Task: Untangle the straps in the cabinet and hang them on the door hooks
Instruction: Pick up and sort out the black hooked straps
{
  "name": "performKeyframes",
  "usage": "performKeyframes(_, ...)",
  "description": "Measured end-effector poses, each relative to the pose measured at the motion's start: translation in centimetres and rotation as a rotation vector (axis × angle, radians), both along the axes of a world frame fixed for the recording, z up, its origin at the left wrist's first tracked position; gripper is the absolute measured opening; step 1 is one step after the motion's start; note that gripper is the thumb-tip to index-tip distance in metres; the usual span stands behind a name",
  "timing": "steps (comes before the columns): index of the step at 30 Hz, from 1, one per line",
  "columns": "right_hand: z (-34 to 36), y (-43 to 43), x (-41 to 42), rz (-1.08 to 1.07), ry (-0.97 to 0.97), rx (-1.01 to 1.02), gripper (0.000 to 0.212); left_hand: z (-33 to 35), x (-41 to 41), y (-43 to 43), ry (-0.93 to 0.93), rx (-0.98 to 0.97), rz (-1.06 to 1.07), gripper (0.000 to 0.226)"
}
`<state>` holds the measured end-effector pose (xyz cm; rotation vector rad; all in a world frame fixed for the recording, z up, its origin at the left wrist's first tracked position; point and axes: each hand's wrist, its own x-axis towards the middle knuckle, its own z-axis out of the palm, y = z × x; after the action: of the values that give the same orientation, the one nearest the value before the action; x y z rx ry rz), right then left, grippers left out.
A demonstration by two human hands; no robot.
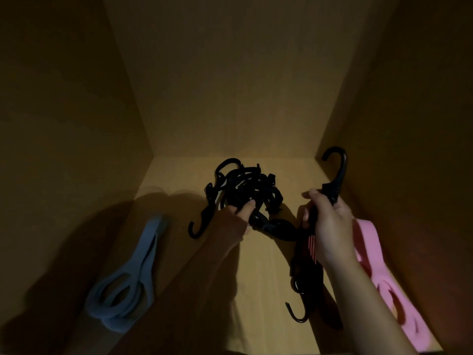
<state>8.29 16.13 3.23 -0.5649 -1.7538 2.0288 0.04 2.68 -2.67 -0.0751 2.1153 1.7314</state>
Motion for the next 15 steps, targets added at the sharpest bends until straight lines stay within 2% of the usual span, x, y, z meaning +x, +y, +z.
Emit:
performKeyframes(5,-0.6,-0.1,-0.1,0.15,-0.096,0.036,0.019,1.0,-1.0,1.4,-0.111,0.123,0.089,0.017)
performKeyframes(8,-1.2,-0.2,-0.4,0.214,-0.204,0.001,0.019,1.8,-0.4,1.7,0.061,0.159,0.042,0.022)
performKeyframes(10,-1.7,-0.1,-0.5,0.258,-0.257,-0.064,0.027,2.4,0.4,1.7,0.171,0.19,-0.011,0.029)
performKeyframes(12,-1.5,-0.1,-0.5,0.312,-0.28,-0.143,0.037,3.1,1.4,1.5,0.242,0.218,-0.123,0.027)
performKeyframes(15,-1.2,0.0,-0.6,0.358,-0.273,-0.188,0.042,2.6,2.7,1.0,0.384,0.132,-0.357,0.031)
